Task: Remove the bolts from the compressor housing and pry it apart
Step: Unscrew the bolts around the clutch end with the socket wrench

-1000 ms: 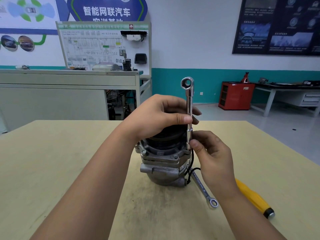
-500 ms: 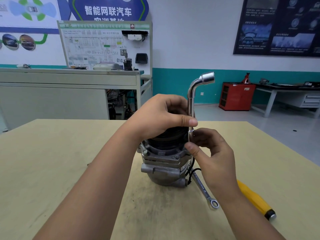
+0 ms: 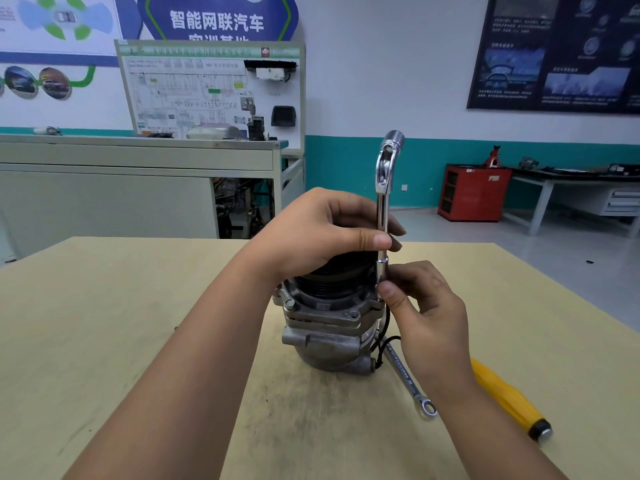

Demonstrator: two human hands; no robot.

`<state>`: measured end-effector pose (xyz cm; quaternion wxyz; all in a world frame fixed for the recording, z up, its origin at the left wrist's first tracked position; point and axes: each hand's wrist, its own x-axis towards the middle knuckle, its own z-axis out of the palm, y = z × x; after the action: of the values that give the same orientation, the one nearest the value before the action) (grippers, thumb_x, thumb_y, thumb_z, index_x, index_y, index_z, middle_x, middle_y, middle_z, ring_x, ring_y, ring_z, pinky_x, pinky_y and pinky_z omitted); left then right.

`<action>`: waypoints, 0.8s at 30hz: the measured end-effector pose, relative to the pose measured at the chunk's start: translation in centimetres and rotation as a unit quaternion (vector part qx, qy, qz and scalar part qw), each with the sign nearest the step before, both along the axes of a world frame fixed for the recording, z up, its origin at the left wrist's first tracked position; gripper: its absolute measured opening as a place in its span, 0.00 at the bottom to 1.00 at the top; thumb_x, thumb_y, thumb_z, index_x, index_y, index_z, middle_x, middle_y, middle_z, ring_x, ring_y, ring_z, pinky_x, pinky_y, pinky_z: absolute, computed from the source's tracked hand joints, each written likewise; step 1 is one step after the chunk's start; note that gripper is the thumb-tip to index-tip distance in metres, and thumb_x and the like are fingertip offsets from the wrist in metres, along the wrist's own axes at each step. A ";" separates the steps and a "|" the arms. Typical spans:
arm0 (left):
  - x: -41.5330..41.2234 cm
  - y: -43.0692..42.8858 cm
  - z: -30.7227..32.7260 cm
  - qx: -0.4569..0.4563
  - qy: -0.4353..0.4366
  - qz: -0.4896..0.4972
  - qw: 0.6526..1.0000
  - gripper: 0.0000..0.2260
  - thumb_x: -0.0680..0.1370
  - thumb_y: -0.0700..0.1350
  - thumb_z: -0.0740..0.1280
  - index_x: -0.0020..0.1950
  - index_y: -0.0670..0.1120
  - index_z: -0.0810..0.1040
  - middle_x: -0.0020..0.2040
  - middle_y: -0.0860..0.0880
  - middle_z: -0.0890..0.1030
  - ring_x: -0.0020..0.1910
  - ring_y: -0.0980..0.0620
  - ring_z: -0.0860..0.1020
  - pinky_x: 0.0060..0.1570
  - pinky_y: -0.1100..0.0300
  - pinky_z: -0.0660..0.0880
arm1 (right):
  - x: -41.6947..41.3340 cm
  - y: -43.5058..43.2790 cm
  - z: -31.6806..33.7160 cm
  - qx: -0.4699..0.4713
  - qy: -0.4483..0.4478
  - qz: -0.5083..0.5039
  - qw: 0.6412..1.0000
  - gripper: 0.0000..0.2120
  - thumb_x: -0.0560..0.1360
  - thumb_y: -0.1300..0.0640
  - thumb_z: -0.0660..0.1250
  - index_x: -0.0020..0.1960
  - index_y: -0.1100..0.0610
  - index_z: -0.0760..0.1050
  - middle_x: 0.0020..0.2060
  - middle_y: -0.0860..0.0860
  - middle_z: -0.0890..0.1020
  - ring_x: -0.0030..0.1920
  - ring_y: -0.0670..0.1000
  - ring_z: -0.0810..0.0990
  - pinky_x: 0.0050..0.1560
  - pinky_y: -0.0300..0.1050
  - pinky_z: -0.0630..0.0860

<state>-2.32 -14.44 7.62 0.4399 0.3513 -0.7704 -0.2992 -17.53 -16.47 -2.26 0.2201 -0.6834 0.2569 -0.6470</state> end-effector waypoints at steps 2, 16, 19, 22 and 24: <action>0.1 0.0 0.0 0.003 -0.003 -0.002 1.000 0.06 0.72 0.42 0.71 0.47 0.51 0.82 0.42 0.52 0.86 0.47 0.55 0.84 0.54 0.65 0.76 | -0.1 -0.1 -0.1 0.008 0.001 0.005 1.000 0.16 0.72 0.69 0.68 0.45 0.46 0.76 0.40 0.46 0.79 0.43 0.41 0.78 0.45 0.29 0.72; -0.1 0.0 0.1 -0.016 -0.023 0.032 0.999 0.06 0.72 0.38 0.72 0.42 0.49 0.81 0.37 0.55 0.84 0.40 0.60 0.81 0.46 0.71 0.74 | -0.3 -0.3 -0.1 0.054 -0.022 0.054 0.997 0.14 0.77 0.64 0.63 0.45 0.45 0.77 0.40 0.40 0.83 0.44 0.40 0.79 0.44 0.29 0.73; -0.3 0.1 0.2 -0.030 -0.032 0.045 0.998 0.04 0.69 0.43 0.74 0.41 0.49 0.80 0.36 0.55 0.83 0.39 0.59 0.80 0.46 0.67 0.75 | -0.1 -0.2 -0.1 0.056 -0.018 0.066 0.996 0.06 0.73 0.56 0.66 0.45 0.44 0.77 0.40 0.40 0.82 0.44 0.41 0.79 0.45 0.31 0.73; -0.4 0.2 0.2 -0.037 -0.033 0.058 0.997 0.10 0.64 0.52 0.72 0.40 0.49 0.80 0.35 0.55 0.82 0.38 0.57 0.79 0.46 0.61 0.76 | 0.0 -0.4 -0.1 0.032 -0.001 0.038 0.999 0.09 0.67 0.56 0.69 0.44 0.44 0.75 0.40 0.41 0.78 0.43 0.44 0.78 0.45 0.33 0.73; -0.4 0.2 0.2 -0.035 -0.036 0.063 0.997 0.11 0.62 0.53 0.73 0.40 0.49 0.80 0.36 0.54 0.81 0.39 0.55 0.78 0.49 0.55 0.76 | 0.0 -0.5 -0.2 0.036 0.002 0.036 0.999 0.11 0.67 0.58 0.71 0.44 0.44 0.75 0.39 0.41 0.78 0.42 0.43 0.77 0.45 0.34 0.73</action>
<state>-2.75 -14.27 7.83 0.4414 0.3941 -0.7722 -0.2313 -17.56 -16.95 -2.44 0.2674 -0.6853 0.2552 -0.6275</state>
